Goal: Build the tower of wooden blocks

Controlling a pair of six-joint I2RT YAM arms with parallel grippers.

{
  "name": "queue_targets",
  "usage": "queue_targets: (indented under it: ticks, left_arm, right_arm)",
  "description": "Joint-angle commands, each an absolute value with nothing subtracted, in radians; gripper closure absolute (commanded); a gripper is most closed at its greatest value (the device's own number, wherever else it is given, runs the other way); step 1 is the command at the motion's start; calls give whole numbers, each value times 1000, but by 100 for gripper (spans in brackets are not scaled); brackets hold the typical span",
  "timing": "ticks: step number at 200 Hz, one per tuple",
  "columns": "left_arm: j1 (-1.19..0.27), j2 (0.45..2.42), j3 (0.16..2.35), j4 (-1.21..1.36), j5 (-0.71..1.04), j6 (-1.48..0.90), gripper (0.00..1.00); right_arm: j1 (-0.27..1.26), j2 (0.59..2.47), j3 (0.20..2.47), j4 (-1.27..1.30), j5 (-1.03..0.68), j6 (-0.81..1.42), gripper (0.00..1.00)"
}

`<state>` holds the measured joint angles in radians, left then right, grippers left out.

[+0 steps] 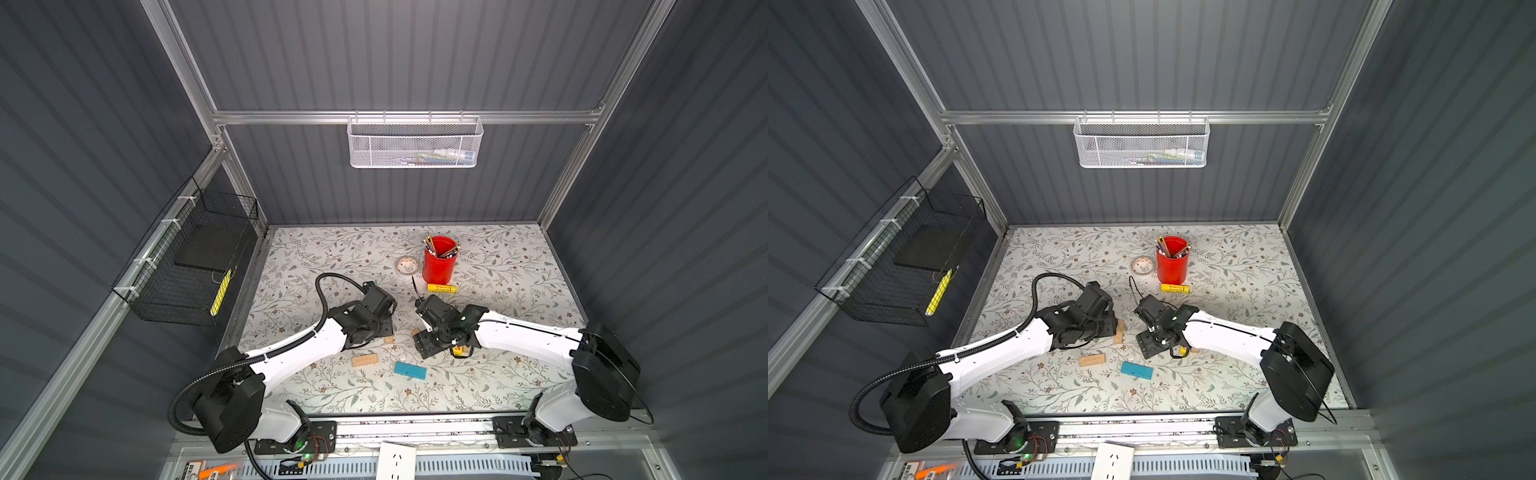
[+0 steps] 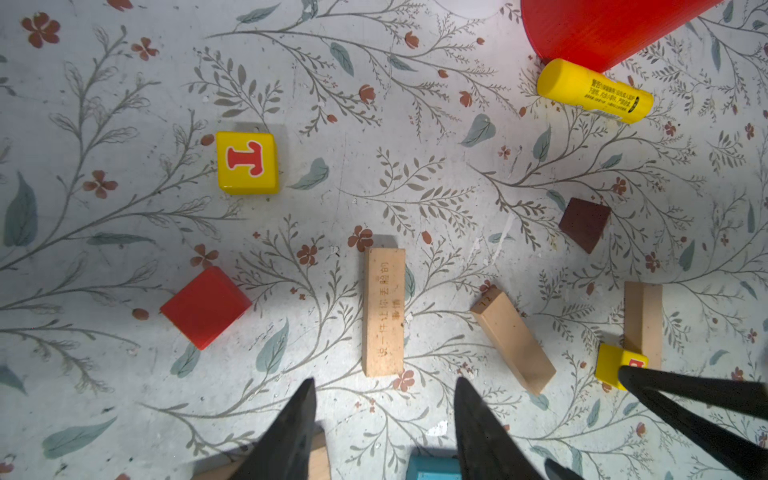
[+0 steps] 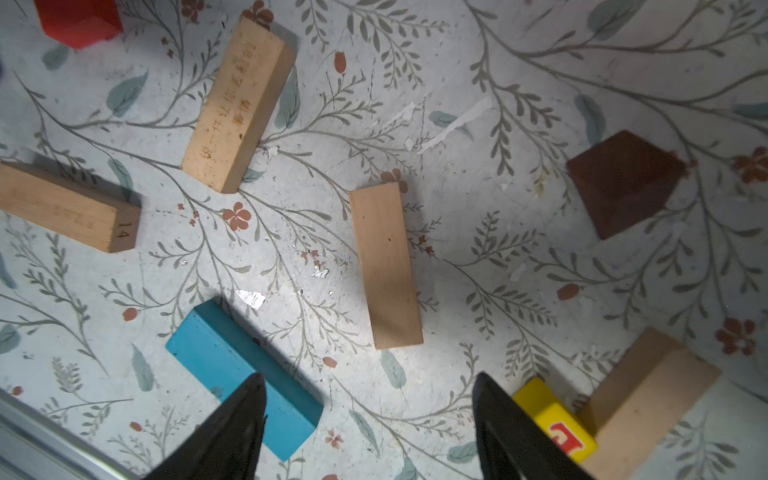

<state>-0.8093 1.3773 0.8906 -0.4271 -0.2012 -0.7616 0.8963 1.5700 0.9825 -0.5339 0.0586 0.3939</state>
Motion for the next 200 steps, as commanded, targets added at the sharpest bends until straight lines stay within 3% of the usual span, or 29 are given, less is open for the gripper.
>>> queue_targets:
  ticks: [1, 20, 120, 158, 200]
  left_arm:
    - [-813, 1348, 863, -413, -229, -790, 46]
    - [-812, 1338, 856, -418, -242, -798, 45]
    - [-812, 1298, 827, -435, -299, -823, 43]
    - [-813, 1291, 822, -437, -319, -828, 42]
    - [-812, 1292, 809, -423, -327, -841, 42]
  right_arm:
    - [898, 1618, 1015, -569, 89, 365, 32]
    - [898, 1644, 1021, -557, 96, 355, 39]
    - [898, 1772, 1070, -523, 96, 327, 58]
    - [899, 1782, 1069, -498, 75, 359, 70]
    - [897, 1803, 1102, -484, 34, 443, 77]
